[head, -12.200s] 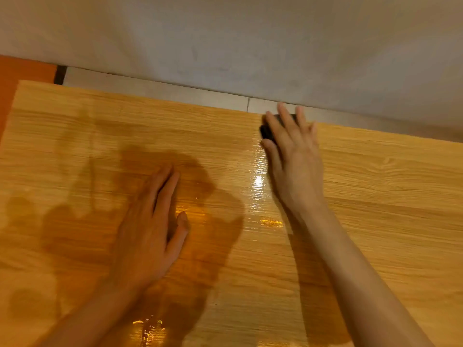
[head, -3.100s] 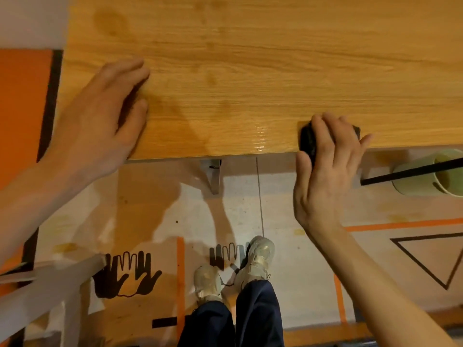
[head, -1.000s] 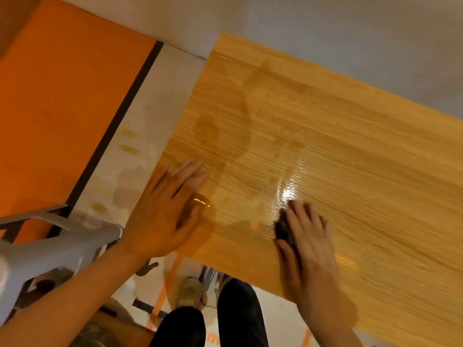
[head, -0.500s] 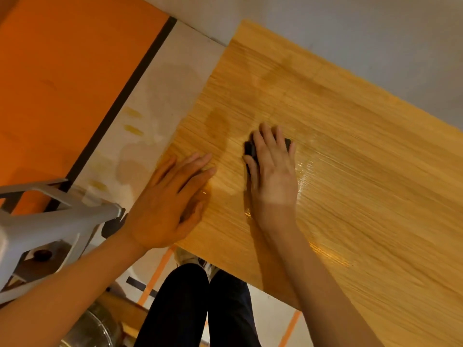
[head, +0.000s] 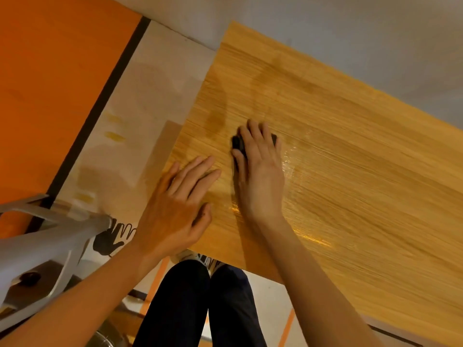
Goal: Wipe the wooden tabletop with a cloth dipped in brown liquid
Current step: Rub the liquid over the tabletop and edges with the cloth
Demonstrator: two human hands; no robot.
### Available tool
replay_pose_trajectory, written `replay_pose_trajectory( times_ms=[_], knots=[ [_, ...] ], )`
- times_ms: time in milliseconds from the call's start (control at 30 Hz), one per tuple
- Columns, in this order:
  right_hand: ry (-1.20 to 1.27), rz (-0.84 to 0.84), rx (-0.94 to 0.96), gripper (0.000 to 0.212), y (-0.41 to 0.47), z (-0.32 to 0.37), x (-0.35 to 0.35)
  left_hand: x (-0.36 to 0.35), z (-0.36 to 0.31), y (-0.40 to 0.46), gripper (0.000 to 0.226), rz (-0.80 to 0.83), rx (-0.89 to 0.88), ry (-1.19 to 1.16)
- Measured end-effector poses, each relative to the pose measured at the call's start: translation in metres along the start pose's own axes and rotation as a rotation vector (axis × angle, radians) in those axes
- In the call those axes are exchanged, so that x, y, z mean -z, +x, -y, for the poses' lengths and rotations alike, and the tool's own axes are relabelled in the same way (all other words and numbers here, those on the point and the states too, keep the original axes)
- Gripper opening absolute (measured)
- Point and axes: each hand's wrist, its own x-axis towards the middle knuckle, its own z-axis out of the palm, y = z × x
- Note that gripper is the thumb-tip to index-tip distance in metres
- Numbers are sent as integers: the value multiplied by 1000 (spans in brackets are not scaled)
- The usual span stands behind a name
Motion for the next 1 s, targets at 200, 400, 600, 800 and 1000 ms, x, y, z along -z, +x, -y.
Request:
replay_pose_trajectory(
  times_ms=[200,400,600,800,1000],
  knots=[
    [31,67,-11,44,-136,26,3,-1,-1,-2,56,1,-2,-34],
    [-18,22,-68,43,-52,-11,15,-2,1,1,55,-8,-13,-5],
    [62,-82,-226,42,-76,0,10,-1,-1,0,55,-19,-16,10],
    [-16,105,-3,44,-108,-24,29,1,-3,3,55,-11,-8,-8],
    [31,-7,-114,42,12,-49,31,5,-1,16,51,-52,18,-40]
  ],
)
